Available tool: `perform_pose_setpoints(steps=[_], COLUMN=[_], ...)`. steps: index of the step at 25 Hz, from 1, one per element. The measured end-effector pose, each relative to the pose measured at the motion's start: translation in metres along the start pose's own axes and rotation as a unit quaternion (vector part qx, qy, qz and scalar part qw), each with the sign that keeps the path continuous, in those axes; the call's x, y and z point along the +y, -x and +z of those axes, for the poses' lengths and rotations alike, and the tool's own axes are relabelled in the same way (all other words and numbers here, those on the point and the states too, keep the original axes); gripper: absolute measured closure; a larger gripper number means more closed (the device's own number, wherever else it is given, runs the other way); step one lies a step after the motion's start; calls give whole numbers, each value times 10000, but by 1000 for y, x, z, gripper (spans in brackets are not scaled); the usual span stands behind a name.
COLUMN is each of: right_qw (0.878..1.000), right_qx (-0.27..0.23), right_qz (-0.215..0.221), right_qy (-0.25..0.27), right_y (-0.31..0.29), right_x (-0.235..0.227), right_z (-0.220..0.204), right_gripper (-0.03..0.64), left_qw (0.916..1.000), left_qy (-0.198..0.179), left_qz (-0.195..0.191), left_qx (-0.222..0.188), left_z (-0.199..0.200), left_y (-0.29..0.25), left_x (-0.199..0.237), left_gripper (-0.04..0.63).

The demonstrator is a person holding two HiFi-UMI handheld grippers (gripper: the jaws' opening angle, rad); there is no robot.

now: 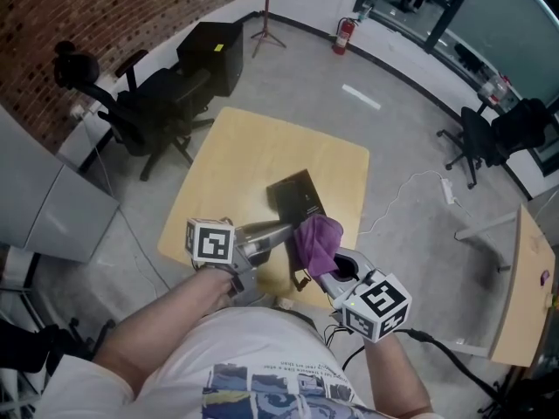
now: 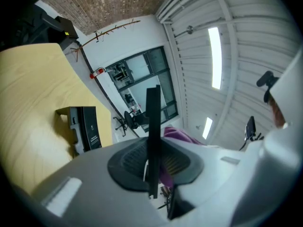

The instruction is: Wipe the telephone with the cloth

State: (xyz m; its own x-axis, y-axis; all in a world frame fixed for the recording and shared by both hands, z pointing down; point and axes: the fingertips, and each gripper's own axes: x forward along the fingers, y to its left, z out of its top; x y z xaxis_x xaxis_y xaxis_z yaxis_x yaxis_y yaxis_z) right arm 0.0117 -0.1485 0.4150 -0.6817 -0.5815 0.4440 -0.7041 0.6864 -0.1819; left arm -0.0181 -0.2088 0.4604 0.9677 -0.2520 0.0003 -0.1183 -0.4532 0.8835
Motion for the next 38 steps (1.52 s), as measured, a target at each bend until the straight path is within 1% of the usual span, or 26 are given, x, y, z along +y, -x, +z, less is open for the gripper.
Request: perform_pose_setpoints(steps=[2,7,11,15,19,23,26,30,32,34,38], right_qw=[9999,9982,9975,9982,9991,9989,9987,9973,9972,9977,9974], right_qx=[-100,-456,-546,-452,-223,-23,81,319,258,30,-471], right_qz=[-34,-88,-23,93,272,416,493,644,686,655,540], right_qy=[68,385,453,375,249,197,110,162,172,146,-1], right_y=[5,-1,-13,-18,-19,-8,2,6,11,18,27], right_x=[-3,-9,-9,-1,13,21,25,34,33,25,-1], right_z=[12,61,78,66,42,15,-1,-17,-13,2,37], right_gripper=[572,572,572,572,572,572,572,572,572,572,572], left_qw=[10000,9996,9992,9998,10000,9998,9994,9987,9989,9988,9981], left_qy=[-41,-113,-136,-63,-16,-41,-21,213,24,-118,-123], left_qz=[0,-30,-68,-96,-78,-52,-118,-157,-238,-316,-577], left_qx=[29,243,356,184,-49,-192,-318,-428,-408,-349,-177], left_z=[-1,-13,-26,-22,-2,7,12,18,24,26,18], left_y=[-3,-10,-16,-12,4,10,12,20,23,24,28], left_x=[-1,-7,-13,-13,-9,-9,-13,-12,-16,-21,-31], left_gripper=[516,515,515,515,515,515,515,515,515,515,515])
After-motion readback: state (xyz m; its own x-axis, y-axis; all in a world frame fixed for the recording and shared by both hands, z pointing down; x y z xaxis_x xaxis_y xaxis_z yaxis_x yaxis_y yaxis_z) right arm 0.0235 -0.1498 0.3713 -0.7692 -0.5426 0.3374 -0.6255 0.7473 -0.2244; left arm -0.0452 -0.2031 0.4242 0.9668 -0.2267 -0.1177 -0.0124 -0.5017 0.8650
